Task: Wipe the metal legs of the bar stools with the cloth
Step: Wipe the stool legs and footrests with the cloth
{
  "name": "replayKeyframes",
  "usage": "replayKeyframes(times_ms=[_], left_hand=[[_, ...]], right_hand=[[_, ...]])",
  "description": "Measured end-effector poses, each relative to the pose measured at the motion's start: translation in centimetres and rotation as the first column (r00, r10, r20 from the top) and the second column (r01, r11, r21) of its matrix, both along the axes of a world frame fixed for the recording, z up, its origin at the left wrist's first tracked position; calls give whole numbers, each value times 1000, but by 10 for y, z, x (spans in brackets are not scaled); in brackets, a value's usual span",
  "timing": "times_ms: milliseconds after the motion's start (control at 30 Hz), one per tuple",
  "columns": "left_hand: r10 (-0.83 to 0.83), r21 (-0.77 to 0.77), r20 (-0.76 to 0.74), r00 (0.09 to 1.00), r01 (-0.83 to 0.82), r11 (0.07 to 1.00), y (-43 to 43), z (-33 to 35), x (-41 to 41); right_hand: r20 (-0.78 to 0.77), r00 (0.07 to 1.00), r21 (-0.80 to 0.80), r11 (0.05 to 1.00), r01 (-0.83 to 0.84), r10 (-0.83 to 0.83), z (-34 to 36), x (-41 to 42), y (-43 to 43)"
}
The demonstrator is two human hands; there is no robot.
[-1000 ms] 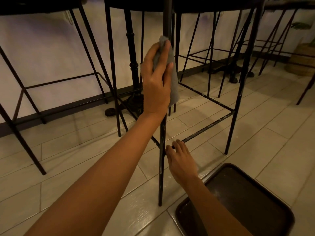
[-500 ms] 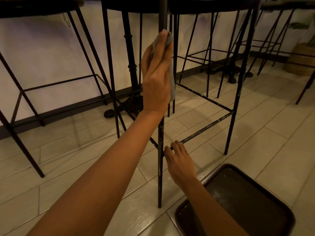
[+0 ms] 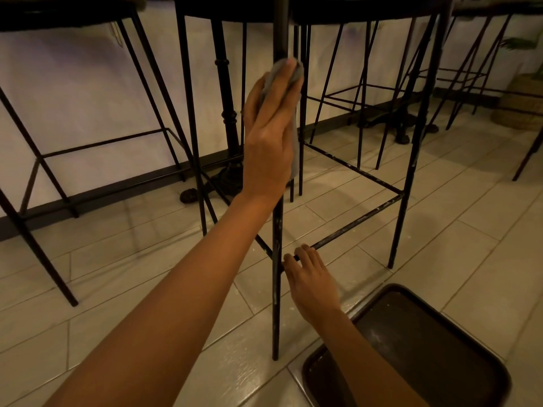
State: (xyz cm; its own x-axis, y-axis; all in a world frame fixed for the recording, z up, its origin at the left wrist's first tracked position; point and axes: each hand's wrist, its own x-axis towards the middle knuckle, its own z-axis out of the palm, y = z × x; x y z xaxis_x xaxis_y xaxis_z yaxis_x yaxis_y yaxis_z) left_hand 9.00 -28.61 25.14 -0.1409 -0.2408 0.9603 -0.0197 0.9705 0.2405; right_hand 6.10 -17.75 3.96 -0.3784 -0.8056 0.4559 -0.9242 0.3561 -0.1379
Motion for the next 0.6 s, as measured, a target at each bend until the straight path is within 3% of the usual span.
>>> replayKeyframes(times_ms=[100,200,300,367,500,600], left_hand=[[-31,4,69,997,30,1000,0,-20,8],[-179,61,175,968,170,983,4,-44,18],[-80,1,236,969,82,997,1,-50,26],[-83,24,206,975,79,997,2,-45,26],[-321,221,58,945,302,927,12,-40,23],[-359,259,54,932,334,906,12,-52,26]], right_hand=[[-9,1000,-13,1000,18,-18,1,1,-1],[-12,999,-7,999,40,-40,2,2,-1],[-18,999,-4,999,46,-47,3,2,-1],[-9,999,-9,999,37,-37,3,2,-1],[-11,999,-22,999,35,-35,3,3,-1],[-5,1000,-29,999,16,-16,3,2,0]])
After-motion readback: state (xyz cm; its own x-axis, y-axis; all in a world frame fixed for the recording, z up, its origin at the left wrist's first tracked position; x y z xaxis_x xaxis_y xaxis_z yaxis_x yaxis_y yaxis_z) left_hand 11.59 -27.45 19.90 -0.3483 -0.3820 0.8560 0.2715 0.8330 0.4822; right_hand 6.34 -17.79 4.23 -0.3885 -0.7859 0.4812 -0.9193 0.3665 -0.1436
